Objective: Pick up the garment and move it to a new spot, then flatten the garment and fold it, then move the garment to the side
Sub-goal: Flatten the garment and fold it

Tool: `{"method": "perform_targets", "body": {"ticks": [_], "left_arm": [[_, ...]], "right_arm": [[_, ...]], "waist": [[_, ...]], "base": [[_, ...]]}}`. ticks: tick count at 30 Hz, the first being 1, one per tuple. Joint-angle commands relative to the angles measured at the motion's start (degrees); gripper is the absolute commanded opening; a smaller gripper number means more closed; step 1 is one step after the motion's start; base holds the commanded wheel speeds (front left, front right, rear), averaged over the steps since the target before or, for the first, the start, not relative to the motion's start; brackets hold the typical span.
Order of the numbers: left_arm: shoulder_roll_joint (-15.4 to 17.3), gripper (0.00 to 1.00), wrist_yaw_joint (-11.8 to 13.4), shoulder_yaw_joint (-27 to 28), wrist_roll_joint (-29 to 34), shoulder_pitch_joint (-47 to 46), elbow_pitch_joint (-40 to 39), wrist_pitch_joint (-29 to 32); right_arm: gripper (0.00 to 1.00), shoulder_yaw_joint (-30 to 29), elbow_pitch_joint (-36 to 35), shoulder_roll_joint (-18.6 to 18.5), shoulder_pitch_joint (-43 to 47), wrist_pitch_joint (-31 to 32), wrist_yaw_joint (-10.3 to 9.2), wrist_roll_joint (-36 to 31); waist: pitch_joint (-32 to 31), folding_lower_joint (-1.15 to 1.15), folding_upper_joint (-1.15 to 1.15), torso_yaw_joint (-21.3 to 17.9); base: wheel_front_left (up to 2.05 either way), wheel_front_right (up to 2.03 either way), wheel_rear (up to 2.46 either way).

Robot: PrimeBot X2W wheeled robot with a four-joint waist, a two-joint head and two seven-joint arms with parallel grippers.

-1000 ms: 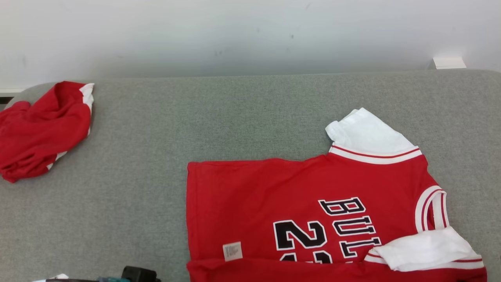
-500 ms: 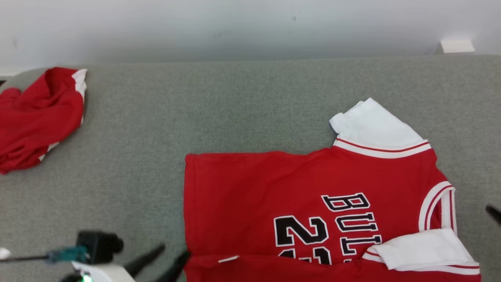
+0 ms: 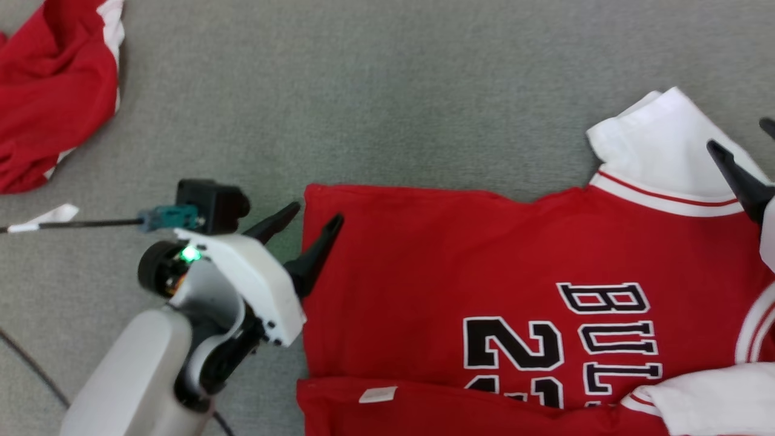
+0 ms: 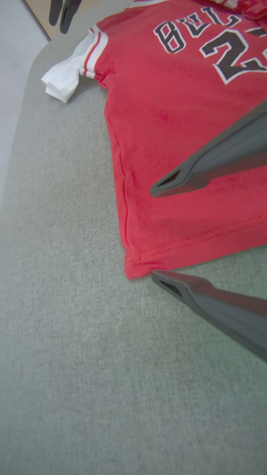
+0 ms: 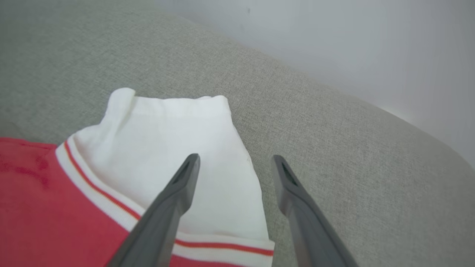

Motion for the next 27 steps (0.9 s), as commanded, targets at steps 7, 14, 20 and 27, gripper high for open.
{"method": "perform_targets", "body": {"ticks": [7, 14, 20, 27], "left_arm": [[-2.68, 1.0, -2.14, -3.04, 2.08, -6.2, 7.58, -0.62], [-2.54, 1.0, -3.43, -3.76, 1.47, -7.83, 10.27, -0.08], [-2.4, 1.0, -3.91, -4.4, 1.16, -8.53, 10.82, 0.74], [-3.15, 0.48, -4.83, -6.25, 0.07, -8.71, 11.17, 3.04]], "right_arm": [[1.0, 6.12, 10.06, 2.92, -8.98, -2.6, -0.13, -1.48], [1.0, 11.39, 16.36, 2.91, -11.96, -5.17, -0.13, 0.33], [1.0, 14.11, 19.56, 1.53, -14.08, -5.91, -0.16, 1.91], [1.0, 17.57, 22.34, 2.38, -14.55, -3.92, -0.15, 4.69]], "waist": [[3.97, -0.01, 0.0, 3.36], [3.99, -0.01, 0.0, 3.21], [3.7, -0.01, 0.0, 2.69], [3.78, -0.01, 0.0, 2.81]], "base": [[0.0, 0.0, 0.0], [0.0, 0.0, 0.0], [0.0, 0.0, 0.0], [0.0, 0.0, 0.0]]}}
